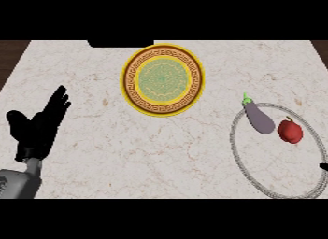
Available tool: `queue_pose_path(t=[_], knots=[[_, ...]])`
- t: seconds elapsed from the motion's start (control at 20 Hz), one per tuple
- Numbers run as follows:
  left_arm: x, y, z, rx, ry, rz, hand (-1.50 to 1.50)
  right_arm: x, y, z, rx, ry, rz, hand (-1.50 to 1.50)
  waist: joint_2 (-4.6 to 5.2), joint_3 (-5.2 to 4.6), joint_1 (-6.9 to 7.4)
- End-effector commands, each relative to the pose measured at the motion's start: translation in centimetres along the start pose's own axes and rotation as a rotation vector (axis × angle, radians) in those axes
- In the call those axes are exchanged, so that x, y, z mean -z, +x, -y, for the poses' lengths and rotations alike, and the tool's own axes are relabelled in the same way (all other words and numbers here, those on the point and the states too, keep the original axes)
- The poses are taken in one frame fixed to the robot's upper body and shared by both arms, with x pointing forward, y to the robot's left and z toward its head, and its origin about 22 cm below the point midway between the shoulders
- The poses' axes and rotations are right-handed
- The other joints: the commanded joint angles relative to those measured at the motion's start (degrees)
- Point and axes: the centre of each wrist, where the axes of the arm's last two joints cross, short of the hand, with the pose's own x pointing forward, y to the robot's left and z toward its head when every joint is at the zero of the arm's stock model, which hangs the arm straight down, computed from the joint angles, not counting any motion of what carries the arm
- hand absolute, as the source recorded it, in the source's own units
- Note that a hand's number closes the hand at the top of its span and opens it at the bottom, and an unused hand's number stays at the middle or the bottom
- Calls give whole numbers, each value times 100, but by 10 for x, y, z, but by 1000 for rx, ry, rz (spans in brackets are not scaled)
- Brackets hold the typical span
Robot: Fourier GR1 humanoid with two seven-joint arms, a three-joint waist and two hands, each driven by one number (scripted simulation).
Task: Pick the bell pepper from the placemat and place it in the plate
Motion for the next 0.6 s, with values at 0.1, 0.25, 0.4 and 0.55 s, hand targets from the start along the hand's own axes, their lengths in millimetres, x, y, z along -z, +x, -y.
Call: queue_pose_path(t=[0.1, 0.25, 0.4, 0.55], knots=[[-11, 4, 0, 8, -17, -18, 0, 3, 34, -6, -95, 73, -42, -150, -34, -13, -26], [3, -3, 3, -7, -4, 11, 0, 21, 24, 1, -151, 143, -80, -150, -11, -9, 2], [3, -6, -2, 16, -5, 1, 0, 37, 42, -7, -194, 219, -160, -150, -10, -13, 22], [9, 13, -3, 0, -19, -1, 0, 30, 51, -23, -236, 264, -181, -150, -17, -11, -16]])
